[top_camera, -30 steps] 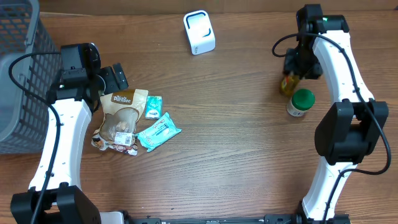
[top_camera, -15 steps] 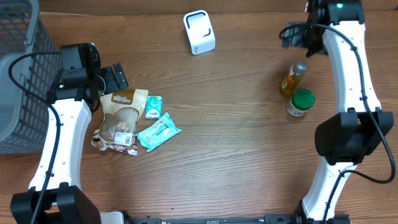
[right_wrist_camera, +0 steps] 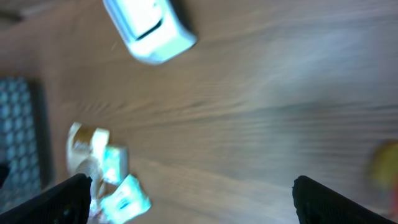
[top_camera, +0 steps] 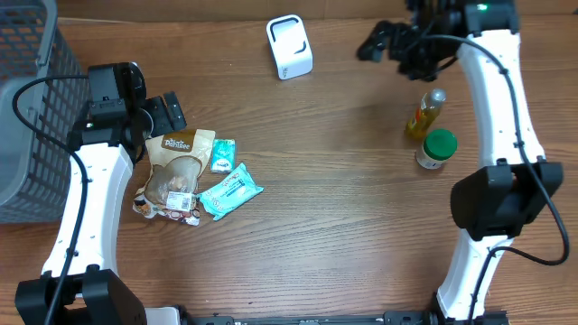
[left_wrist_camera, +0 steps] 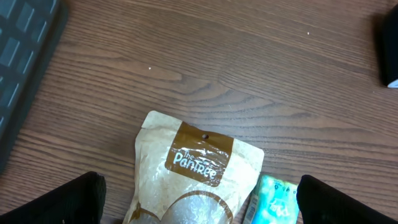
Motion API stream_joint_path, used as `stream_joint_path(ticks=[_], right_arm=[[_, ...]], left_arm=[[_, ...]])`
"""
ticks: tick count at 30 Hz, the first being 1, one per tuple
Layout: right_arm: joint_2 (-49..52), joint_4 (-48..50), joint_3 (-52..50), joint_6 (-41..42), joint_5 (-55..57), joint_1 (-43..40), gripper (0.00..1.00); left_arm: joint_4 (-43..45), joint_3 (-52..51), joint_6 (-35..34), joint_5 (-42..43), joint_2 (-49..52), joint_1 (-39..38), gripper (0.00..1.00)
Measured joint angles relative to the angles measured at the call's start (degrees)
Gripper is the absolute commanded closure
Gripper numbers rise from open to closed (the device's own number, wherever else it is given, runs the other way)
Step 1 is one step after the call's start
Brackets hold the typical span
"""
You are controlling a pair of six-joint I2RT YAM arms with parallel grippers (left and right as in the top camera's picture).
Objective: Scan the item barcode
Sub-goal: 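Release the bottle and swing the right gripper left toward the wipes, then lower the right gripper onto the teal wipes packet and grasp it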
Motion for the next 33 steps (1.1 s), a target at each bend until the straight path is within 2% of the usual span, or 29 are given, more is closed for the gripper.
stream_joint_path(ticks=[9,15,21,26,33], right_arm=[[0.0,0.0,-7.8,0.3,-3.3,13.1,0.0],[0.0,4.7,-14.2,0.5,-3.6,22.6,0.0],[0.0,11.3,-20.4,7.3,2.5,31.2,0.0],[0.0,16.5,-22.4,11.6,5.8,34.4,0.0],[0.0,18.1,-22.4,13.4,7.2,35.8,0.0]], left_arm=[[0.0,0.0,0.0,0.0,0.0,0.0,0.0],[0.0,0.0,0.0,0.0,0.0,0.0,0.0],[0.0,0.0,0.0,0.0,0.0,0.0,0.0],[0.0,0.0,0.0,0.0,0.0,0.0,0.0],[0.0,0.0,0.0,0.0,0.0,0.0,0.0]])
